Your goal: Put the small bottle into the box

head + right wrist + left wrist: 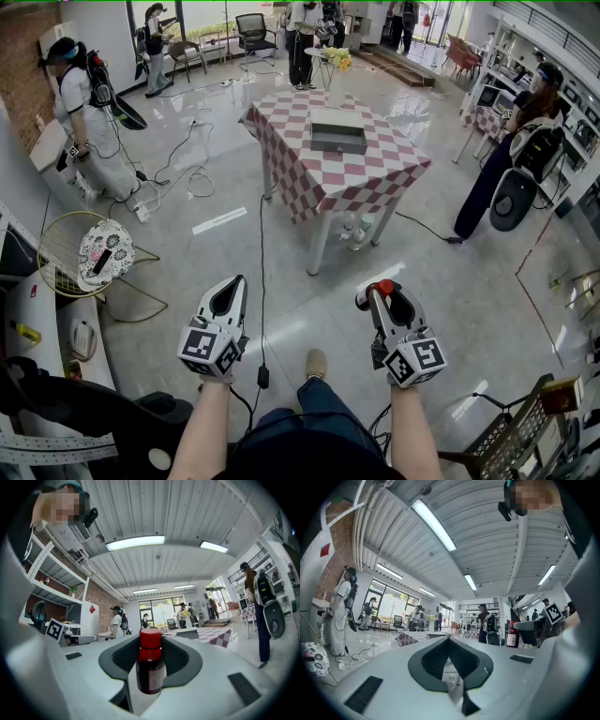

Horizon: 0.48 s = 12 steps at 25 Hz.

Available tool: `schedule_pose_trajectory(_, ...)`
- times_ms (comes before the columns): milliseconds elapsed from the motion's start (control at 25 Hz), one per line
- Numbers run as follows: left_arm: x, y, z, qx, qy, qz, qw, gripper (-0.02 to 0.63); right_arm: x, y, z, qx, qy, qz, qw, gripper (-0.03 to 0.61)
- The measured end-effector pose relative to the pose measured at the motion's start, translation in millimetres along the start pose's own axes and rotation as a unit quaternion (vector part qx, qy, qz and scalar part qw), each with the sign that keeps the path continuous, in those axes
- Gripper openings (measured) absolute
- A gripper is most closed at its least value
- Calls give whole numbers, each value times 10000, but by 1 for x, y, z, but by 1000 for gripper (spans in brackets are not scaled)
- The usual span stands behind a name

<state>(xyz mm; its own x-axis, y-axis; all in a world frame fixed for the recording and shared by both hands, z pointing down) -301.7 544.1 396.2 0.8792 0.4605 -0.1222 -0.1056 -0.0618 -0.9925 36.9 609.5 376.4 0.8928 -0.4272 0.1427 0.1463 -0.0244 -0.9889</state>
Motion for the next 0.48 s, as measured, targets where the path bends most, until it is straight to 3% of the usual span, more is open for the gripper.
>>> schedule_pose_trajectory(480, -15, -21, -93, -133, -19, -18, 9999, 0, 79, -16, -63, -141, -119, -178, 9997, 143)
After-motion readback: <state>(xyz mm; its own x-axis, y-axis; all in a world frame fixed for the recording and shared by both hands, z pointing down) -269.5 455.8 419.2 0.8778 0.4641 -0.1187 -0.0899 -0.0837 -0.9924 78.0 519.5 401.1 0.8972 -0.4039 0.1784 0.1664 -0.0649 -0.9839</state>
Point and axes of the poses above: the fingertips, and each gripper's own axes: z backward along the fingers, x to its right, y out of its top, the point moved 8 cm from there along z, backward along the fingers, and after that the axes turned 6 degrees about y, right-handed, at the moved point
